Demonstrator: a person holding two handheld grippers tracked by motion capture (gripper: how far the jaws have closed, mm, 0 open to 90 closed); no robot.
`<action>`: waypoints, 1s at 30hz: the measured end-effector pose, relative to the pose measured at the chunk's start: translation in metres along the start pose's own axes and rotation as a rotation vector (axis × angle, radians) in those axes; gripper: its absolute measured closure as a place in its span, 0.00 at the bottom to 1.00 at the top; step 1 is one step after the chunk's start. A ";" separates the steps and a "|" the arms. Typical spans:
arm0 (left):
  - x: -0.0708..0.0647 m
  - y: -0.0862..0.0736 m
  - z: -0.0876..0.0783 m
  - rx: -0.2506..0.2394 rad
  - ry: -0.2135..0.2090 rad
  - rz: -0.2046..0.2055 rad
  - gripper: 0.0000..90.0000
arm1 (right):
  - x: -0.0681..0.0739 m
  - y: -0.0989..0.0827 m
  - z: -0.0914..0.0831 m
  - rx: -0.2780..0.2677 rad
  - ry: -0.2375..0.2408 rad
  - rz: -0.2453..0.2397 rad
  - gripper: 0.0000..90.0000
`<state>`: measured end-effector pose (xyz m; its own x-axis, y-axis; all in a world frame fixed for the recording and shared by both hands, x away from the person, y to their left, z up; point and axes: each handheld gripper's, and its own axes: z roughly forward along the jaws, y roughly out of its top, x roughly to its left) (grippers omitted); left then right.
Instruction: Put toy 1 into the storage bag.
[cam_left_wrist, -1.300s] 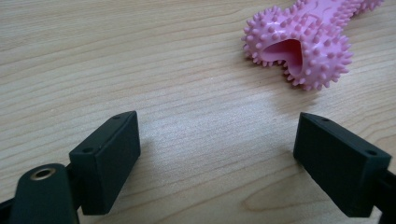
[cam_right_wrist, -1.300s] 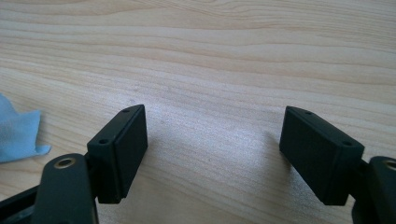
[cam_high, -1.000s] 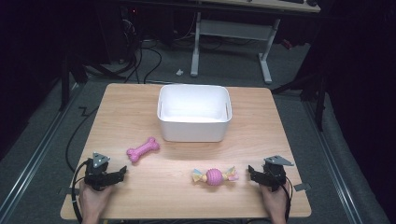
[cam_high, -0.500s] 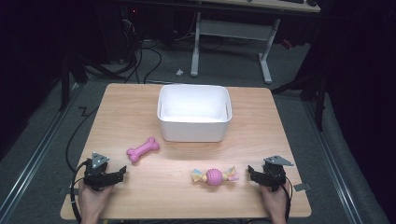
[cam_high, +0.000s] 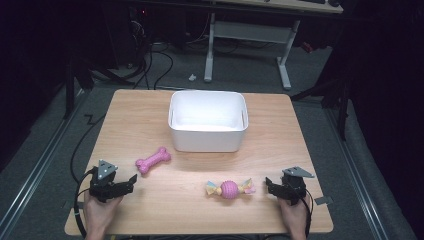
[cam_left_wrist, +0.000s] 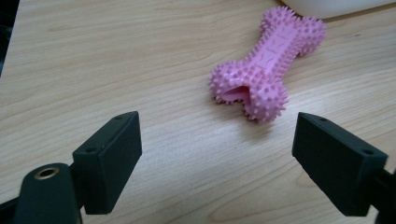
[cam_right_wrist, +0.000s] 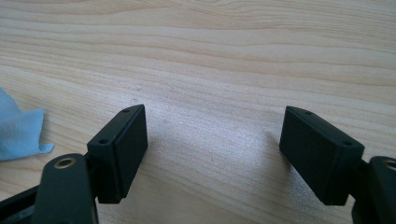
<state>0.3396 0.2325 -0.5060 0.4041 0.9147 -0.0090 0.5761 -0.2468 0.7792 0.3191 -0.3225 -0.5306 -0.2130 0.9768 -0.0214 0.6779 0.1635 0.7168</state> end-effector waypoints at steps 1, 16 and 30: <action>-0.001 0.002 0.000 -0.003 -0.003 0.004 0.18 | 0.000 0.000 0.000 -0.001 0.000 0.002 0.26; -0.010 0.031 0.007 -0.009 -0.082 0.056 0.19 | 0.000 0.000 0.000 -0.001 0.003 -0.002 0.26; -0.013 0.052 0.015 0.009 -0.113 0.088 0.21 | 0.001 0.000 0.000 0.001 0.006 -0.001 0.26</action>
<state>0.3742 0.2030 -0.4748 0.5305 0.8476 -0.0121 0.5412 -0.3277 0.7744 0.3187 -0.3220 -0.5305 -0.2182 0.9757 -0.0178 0.6786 0.1648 0.7158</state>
